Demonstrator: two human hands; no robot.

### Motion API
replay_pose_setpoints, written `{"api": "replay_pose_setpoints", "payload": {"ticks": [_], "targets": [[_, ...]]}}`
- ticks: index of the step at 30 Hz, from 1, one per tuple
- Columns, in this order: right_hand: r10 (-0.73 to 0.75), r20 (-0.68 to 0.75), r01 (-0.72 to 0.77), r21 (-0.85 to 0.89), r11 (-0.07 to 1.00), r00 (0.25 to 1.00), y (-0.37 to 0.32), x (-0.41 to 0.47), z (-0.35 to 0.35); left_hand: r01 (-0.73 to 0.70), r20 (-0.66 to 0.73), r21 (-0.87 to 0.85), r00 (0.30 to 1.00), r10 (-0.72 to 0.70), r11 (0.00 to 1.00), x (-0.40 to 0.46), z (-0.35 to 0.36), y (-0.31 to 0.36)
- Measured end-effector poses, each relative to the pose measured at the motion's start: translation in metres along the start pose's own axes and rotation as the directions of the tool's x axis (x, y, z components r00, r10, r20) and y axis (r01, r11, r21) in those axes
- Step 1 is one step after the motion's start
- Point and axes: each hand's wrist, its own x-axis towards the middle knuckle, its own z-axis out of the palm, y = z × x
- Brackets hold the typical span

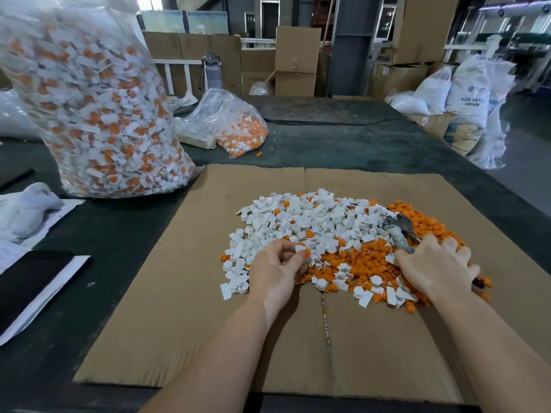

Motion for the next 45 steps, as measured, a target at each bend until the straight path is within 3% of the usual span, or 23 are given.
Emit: {"api": "replay_pose_setpoints", "payload": {"ticks": [4, 7, 10, 13, 15, 21, 33, 41, 45], "targets": [[-0.112, -0.145, 0.105, -0.056, 0.993, 0.983, -0.002, -0.011, -0.007, 0.055, -0.003, -0.051, 0.998, -0.055, 0.997, 0.000, 0.000, 0.004], [-0.324, -0.202, 0.319, -0.058, 0.946, 0.924, -0.008, -0.024, -0.018, 0.111, 0.010, -0.101, 0.994, -0.110, 0.989, 0.002, -0.001, 0.008], [-0.498, -0.089, 0.503, 0.246, 0.828, 0.863, -0.024, -0.047, -0.031, 0.185, 0.035, -0.194, 0.983, -0.181, 0.964, 0.004, -0.003, 0.013], [-0.601, 0.152, 0.441, 0.544, 0.714, 0.785, -0.038, -0.070, -0.039, 0.240, 0.053, -0.250, 0.971, -0.234, 0.938, 0.006, -0.004, 0.019], [-0.629, 0.220, 0.422, 0.574, 0.702, 0.746, -0.042, -0.079, -0.040, 0.250, 0.041, -0.277, 0.968, -0.249, 0.928, 0.007, -0.005, 0.022], [-0.562, 0.372, 0.244, 0.629, 0.738, 0.739, -0.048, -0.085, -0.042, 0.226, 0.013, -0.278, 0.973, -0.231, 0.934, 0.007, -0.007, 0.026], [-0.558, 0.499, 0.054, 0.711, 0.701, 0.663, -0.048, -0.081, -0.039, 0.216, -0.038, -0.261, 0.972, -0.233, 0.941, 0.002, -0.004, 0.031], [-0.579, 0.553, 0.088, 0.674, 0.734, 0.599, -0.047, -0.082, -0.041, 0.219, -0.064, -0.236, 0.969, -0.240, 0.947, 0.002, -0.006, 0.035], [-0.595, 0.522, 0.118, 0.683, 0.721, 0.611, -0.047, -0.085, -0.044, 0.207, -0.074, -0.210, 0.971, -0.226, 0.956, 0.001, -0.005, 0.036]]}}
